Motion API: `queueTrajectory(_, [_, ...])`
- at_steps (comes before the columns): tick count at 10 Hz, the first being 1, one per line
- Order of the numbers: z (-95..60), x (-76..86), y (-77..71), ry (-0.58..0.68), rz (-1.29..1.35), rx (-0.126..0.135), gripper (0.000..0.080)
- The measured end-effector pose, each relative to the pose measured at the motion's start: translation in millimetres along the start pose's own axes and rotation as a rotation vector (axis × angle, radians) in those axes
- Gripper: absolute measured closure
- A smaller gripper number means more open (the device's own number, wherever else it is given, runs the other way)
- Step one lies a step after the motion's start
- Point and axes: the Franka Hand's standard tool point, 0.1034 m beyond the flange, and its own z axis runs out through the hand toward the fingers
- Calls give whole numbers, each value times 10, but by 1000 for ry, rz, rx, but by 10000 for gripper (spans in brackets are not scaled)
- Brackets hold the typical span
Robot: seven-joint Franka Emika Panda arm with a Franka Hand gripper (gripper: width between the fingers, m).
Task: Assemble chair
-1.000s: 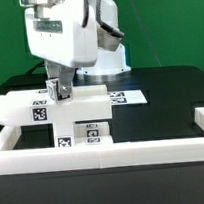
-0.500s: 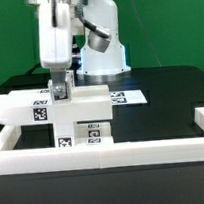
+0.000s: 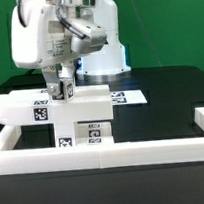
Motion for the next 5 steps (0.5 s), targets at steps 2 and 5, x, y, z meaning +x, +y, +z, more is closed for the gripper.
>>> queueTrajectory(2, [1,-10,3,-8,131,-2,512])
queueTrajectory(5, [3,-23,12,-21,252,-11,512])
